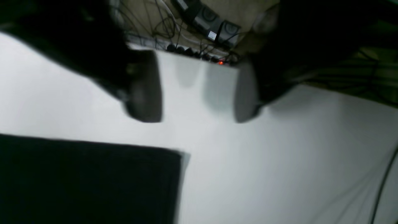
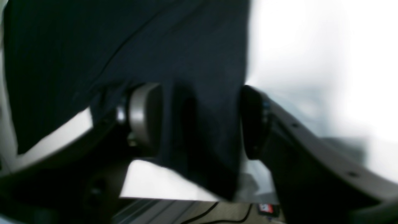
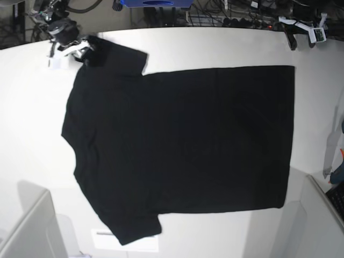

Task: Fold the T-shirt properly
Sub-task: 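Grasp the shirt's shoulder corners with both grippers, then lift and pull the shirt by its shoulders to straighten it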

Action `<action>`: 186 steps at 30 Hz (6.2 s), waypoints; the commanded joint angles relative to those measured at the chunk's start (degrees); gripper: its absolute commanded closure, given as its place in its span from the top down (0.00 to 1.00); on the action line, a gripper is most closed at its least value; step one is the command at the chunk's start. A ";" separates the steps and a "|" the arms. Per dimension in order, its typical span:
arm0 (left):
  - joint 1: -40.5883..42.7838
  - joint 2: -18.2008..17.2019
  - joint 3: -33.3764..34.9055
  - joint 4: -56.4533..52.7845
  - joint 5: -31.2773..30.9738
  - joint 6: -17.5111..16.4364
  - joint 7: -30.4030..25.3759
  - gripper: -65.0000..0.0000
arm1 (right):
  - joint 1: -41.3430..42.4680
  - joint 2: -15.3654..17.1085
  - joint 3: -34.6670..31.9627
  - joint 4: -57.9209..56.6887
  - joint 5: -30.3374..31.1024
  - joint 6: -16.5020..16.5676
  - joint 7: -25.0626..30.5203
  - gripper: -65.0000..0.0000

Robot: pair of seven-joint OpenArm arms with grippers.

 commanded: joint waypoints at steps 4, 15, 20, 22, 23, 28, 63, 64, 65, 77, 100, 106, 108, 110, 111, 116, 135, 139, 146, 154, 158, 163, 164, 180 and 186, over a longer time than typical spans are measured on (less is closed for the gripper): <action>-2.70 -0.05 -3.73 0.40 -10.07 -0.10 10.35 0.69 | -0.56 0.04 -0.01 -0.55 -1.13 -0.38 -2.02 0.40; -14.56 2.32 -13.58 -3.99 -25.81 -12.06 32.59 0.69 | 1.11 0.31 0.08 -6.44 -1.04 2.43 -1.93 0.00; -19.14 2.76 -13.49 -8.21 -25.90 -11.88 35.58 0.69 | 0.93 0.39 0.08 -6.53 -1.13 2.70 -2.02 0.00; -20.45 3.55 -13.93 -9.18 -25.81 -11.88 35.58 0.69 | 0.84 0.39 0.08 -6.35 -1.13 2.79 -2.02 0.00; -20.98 3.64 -13.93 -9.70 -25.81 -11.88 35.58 0.69 | 0.84 0.39 0.08 -6.35 -1.13 2.79 -2.10 0.00; -23.53 3.90 -13.31 -11.90 -25.81 -11.88 35.58 0.69 | 0.84 0.39 0.08 -6.27 -1.13 2.79 -2.19 0.00; -4.45 0.21 -10.41 9.90 -29.06 -11.88 35.67 0.00 | -13.40 -0.75 0.08 17.82 -0.60 9.20 1.24 0.00; -4.63 0.21 -11.82 9.81 -31.26 -11.88 35.75 0.00 | -11.99 -0.75 -0.01 18.00 -0.60 9.11 0.97 0.00; -4.81 0.21 -13.40 9.81 -33.46 -11.88 36.81 0.00 | -10.58 -0.57 0.17 17.91 -0.60 8.94 -0.08 0.00; -28.98 2.23 -26.06 9.64 -35.83 -7.04 66.35 0.00 | 15.17 -0.75 9.84 17.65 -1.21 4.90 -26.28 0.00; -51.40 3.99 -17.53 -1.88 -14.38 -7.04 67.93 0.00 | 43.66 6.90 -7.48 -11.37 -1.21 -12.25 -16.61 0.00; -55.00 3.82 -17.62 -3.73 -14.29 -7.04 67.84 0.00 | 48.67 7.78 -10.74 -19.10 -1.21 -12.25 -13.36 0.00; -56.23 3.99 -17.53 -5.57 -12.62 -7.04 67.75 0.00 | 50.16 8.48 -12.32 -22.53 -1.21 -12.25 -11.60 0.00; -57.64 4.17 -17.53 -7.16 -9.90 -7.04 67.67 0.00 | 50.95 9.19 -13.46 -24.90 -1.21 -12.25 -9.93 0.00; -58.34 4.17 -17.53 -7.86 -8.93 -7.04 67.67 0.00 | 51.04 9.71 -13.99 -25.61 -1.21 -12.25 -9.31 0.00; -61.60 4.08 -17.45 -11.64 -7.35 -7.04 67.67 0.00 | 51.83 10.15 -14.60 -28.24 -1.21 -12.25 -7.20 0.00; -55.44 4.34 -29.84 -4.52 -14.38 -7.40 67.67 0.87 | 32.58 5.41 -0.01 3.40 -0.60 -12.25 -8.96 0.55; -47.18 5.75 -30.02 -2.94 -19.30 -7.40 66.88 0.87 | 24.14 -1.28 6.85 11.67 -0.77 -12.25 -8.61 0.55; -41.73 7.42 -19.91 -11.38 -19.22 -7.40 51.14 0.78 | 18.34 -4.70 7.99 4.37 -1.04 -12.25 -8.52 0.55; -42.26 6.54 -13.75 -14.98 -19.57 -7.40 46.30 0.69 | 21.68 -4.53 12.03 -5.74 -0.60 -12.34 -7.29 0.33; -41.46 6.37 -13.93 -14.89 -19.66 -7.40 46.30 0.69 | 20.71 -4.62 11.86 -3.98 -0.60 -12.07 -7.29 0.06; -40.85 6.28 -13.93 -14.89 -19.66 -7.40 46.22 0.69 | 20.71 -4.26 11.68 -3.98 -0.60 -11.72 -7.38 0.04; -40.85 6.28 -13.93 -14.89 -19.66 -7.40 46.22 0.69 | 20.89 -4.26 11.68 -3.98 -0.60 -11.72 -7.47 0.04; -42.78 6.45 -13.40 -18.06 -19.22 -7.40 45.86 0.69 | 30.03 0.92 11.95 -14.97 -1.13 -12.34 -9.40 0.74; -46.30 6.28 -13.31 -24.30 -18.51 -7.31 45.86 0.69 | 31.44 1.27 11.68 -20.86 -1.21 -12.34 -4.65 0.74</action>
